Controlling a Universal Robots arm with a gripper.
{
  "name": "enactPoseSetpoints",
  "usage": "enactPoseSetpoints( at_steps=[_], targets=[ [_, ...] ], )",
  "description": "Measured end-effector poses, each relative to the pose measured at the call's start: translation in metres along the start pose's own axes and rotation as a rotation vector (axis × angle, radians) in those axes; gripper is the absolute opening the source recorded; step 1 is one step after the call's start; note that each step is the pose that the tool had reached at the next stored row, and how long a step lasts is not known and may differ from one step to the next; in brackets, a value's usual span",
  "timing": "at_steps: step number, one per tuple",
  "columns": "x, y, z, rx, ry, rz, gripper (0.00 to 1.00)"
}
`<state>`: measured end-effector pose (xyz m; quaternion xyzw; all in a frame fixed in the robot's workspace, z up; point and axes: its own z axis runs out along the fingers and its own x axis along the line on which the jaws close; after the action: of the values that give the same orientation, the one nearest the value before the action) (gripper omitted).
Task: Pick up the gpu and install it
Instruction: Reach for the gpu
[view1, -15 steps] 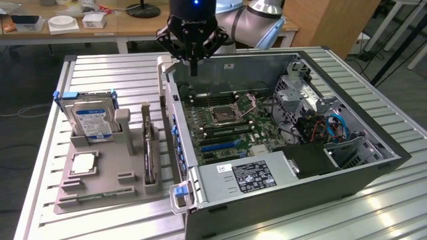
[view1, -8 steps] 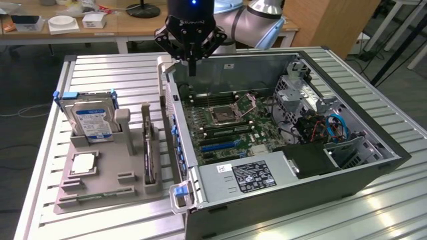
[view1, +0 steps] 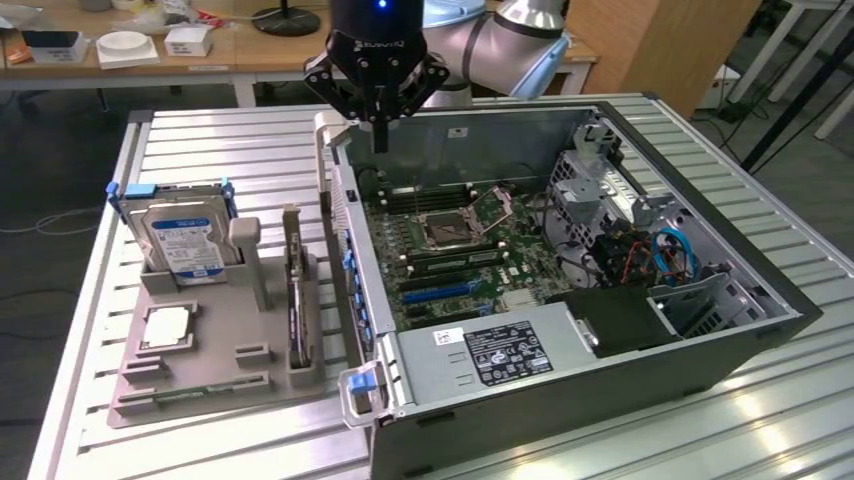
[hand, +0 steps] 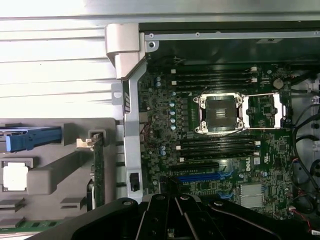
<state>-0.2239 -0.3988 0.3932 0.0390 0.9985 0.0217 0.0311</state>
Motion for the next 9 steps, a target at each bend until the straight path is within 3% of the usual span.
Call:
enactPoseSetpoints(
  at_steps=[9],
  targets=[
    [0.0039, -0.0003, -0.0003, 0.0000, -0.0001, 0.000, 0.11]
  ],
)
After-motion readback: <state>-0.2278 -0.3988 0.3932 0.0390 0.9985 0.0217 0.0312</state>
